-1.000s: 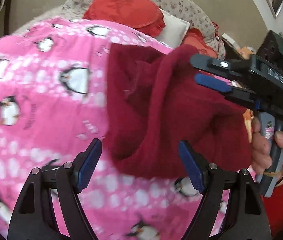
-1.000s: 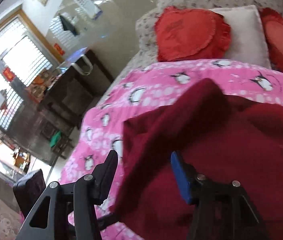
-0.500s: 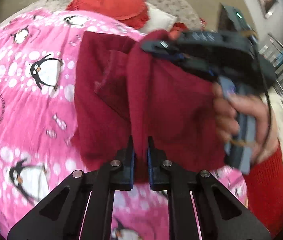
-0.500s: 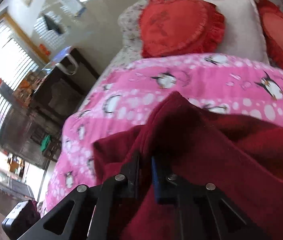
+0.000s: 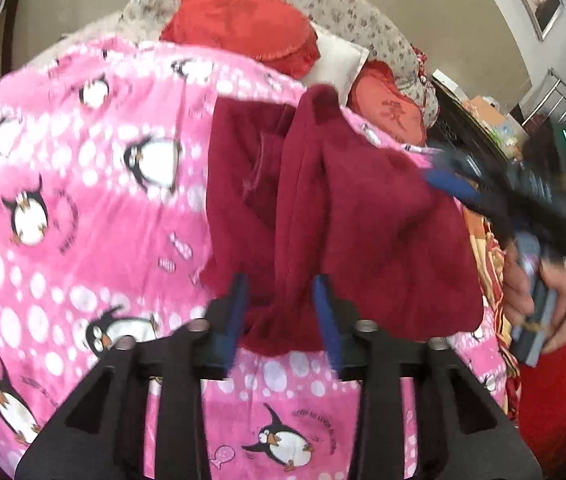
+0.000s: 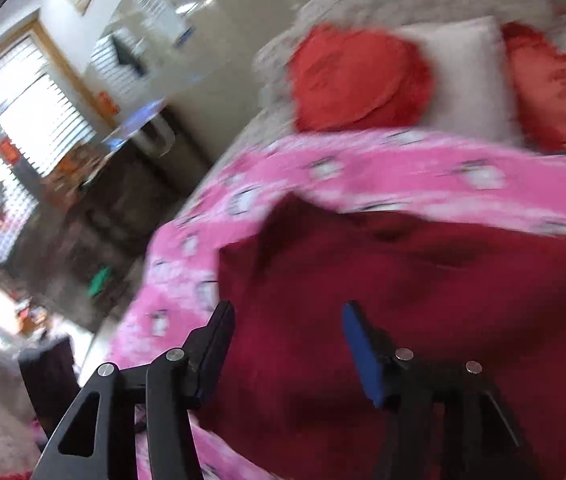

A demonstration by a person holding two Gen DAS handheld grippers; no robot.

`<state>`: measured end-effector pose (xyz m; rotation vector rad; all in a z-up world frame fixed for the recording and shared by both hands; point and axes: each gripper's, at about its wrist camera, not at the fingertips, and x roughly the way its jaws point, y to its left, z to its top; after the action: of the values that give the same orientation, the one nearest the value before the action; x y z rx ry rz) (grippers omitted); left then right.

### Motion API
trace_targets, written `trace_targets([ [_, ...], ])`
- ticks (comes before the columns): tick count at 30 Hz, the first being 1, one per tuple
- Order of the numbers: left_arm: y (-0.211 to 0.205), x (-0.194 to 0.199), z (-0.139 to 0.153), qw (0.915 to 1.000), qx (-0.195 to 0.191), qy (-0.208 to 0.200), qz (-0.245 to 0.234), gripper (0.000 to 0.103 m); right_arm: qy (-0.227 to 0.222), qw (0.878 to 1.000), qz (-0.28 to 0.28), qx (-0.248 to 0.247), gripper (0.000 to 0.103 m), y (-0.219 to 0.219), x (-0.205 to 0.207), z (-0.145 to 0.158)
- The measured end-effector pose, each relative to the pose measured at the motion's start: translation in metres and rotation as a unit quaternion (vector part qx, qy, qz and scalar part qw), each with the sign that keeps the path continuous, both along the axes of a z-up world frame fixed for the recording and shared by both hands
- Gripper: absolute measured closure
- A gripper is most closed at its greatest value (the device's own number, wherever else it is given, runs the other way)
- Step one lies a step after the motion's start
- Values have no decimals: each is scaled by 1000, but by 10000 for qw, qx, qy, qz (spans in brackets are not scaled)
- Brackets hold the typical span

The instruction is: Fold small clothes

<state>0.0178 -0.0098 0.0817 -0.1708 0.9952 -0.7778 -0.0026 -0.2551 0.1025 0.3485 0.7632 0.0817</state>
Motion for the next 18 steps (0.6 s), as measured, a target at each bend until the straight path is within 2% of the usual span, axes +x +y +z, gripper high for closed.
trace_targets([
  [1, -2, 2, 3, 10000, -23, -41, 4, 61, -104, 9994, -272, -171, 47, -16, -20, 5],
  [3, -7, 5, 8, 9999, -6, -140, 64, 56, -195, 9931, -1005, -566, 28, -50, -52, 10],
  [4, -12, 8, 9, 9998, 5, -158, 92, 48, -162, 9849, -1529, -791, 26, -73, -68, 6],
  [5, -18, 15, 4, 9998, 0, -151, 108, 44, -64, 9789, -1825, -913, 26, -89, -76, 1],
  [7, -26, 18, -4, 9999, 46, -83, 140, 43, 381, 9718, -2151, -886, 27, -120, -87, -19],
  [8, -26, 15, -12, 9997, 181, -12, 150, 43, 452, 9740, -2101, -712, 39, -128, -91, -27],
  [9, -29, 16, -21, 9992, 350, 70, 176, 43, 440, 9793, -1934, -405, 66, -133, -95, -36],
  [10, -31, 16, -29, 9987, 447, 134, 205, 43, 439, 9827, -1787, -212, 74, -133, -96, -41],
  [12, -33, 17, -41, 9977, 567, 261, 252, 43, 377, 9852, -1647, -297, 93, -128, -98, -45],
  [16, -30, 12, -48, 9971, 650, 320, 249, 43, 17, 9887, -1456, -351, 95, -122, -126, -23],
  [17, -29, 11, -51, 9969, 647, 363, 254, 43, 39, 9871, -1525, -482, 95, -122, -129, -20],
  [18, -28, 11, -54, 9967, 661, 403, 261, 43, 261, 9838, -1621, -725, 95, -124, -126, -23],
])
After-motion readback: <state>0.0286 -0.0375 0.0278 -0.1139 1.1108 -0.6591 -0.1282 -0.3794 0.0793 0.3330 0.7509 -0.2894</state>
